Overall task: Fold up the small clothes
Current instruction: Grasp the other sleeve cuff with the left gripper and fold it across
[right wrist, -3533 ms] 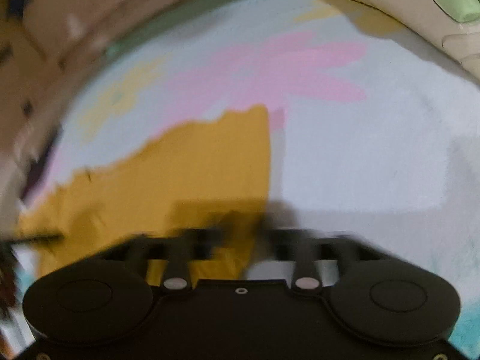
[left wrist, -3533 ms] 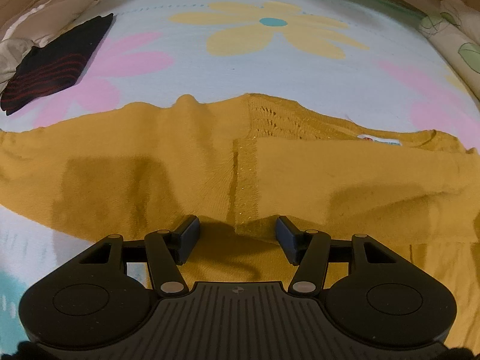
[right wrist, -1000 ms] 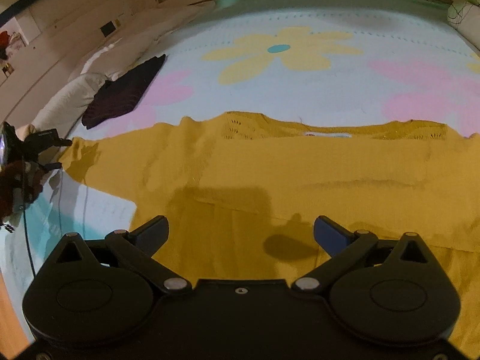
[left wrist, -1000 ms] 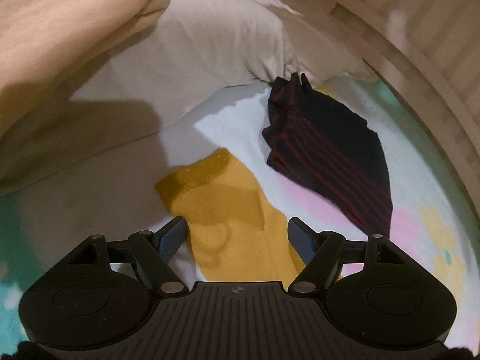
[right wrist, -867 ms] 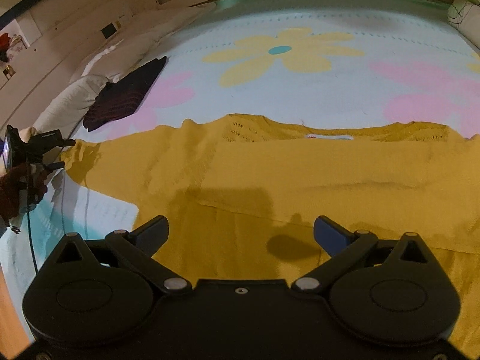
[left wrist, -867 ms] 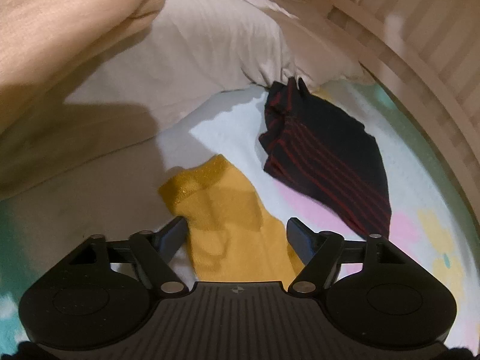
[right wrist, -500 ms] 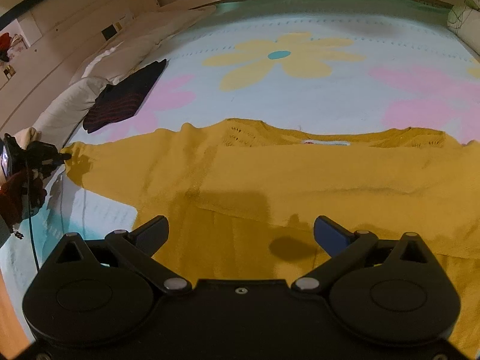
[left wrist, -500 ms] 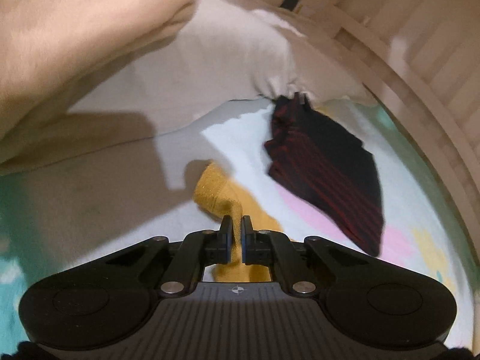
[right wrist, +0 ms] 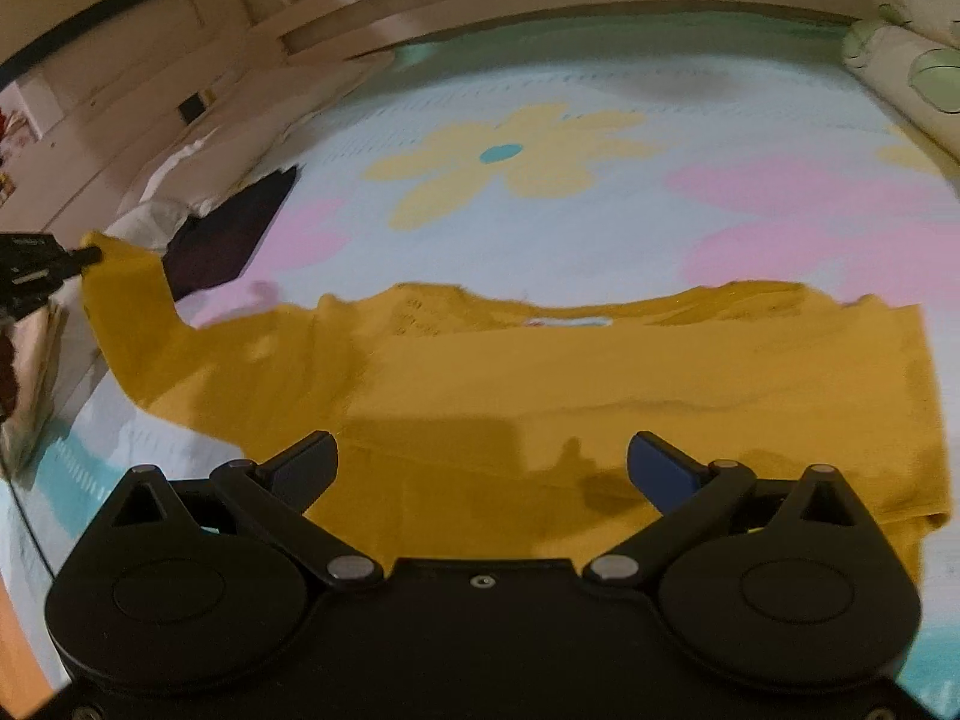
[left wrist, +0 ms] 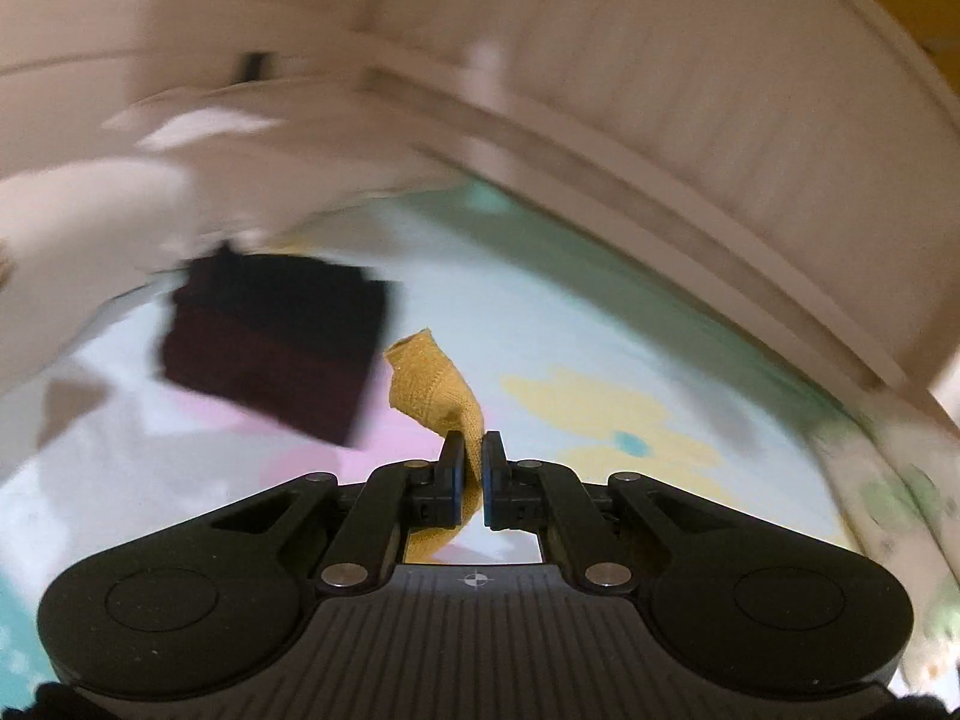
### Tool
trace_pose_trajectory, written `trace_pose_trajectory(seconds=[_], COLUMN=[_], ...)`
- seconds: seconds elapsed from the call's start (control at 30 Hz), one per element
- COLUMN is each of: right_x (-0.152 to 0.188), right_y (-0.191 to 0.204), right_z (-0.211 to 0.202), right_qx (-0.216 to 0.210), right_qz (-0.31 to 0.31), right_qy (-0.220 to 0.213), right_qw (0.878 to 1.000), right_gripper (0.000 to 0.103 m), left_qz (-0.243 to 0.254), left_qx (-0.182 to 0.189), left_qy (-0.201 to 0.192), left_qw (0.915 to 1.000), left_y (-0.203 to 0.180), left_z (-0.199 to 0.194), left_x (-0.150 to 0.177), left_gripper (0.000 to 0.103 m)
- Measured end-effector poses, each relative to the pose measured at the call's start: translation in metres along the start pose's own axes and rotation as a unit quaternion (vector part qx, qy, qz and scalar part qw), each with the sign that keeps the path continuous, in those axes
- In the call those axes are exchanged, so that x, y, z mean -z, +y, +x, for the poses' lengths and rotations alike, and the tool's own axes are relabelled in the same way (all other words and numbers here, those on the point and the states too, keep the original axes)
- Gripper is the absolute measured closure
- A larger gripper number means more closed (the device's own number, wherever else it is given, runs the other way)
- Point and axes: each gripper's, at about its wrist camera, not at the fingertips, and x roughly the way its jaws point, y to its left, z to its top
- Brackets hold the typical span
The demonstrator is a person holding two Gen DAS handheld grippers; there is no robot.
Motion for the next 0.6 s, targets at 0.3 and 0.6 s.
trace_pose_trajectory(seconds=[0.3,0.6], right_x=[-0.007,-0.005], right_y=[-0.044,-0.095], right_z=[-0.033,-0.050], right_qx=[0.015,0.044], right_qz=[0.051,0.125], right_qy=[-0.036,-0.055], right_qw=[0.998,0.990], right_gripper=[0.000,0.000], left_qz=[0.094,0.176], left_qx=[0.087,0.106], left_qy=[0.063,0.140], left_qw=[0.9899,0.9686], left_y=[-0.156,-0.232], left_z=[0.021,0.071], left_x=[0.080,0.165], left_gripper=[0.098,0.096])
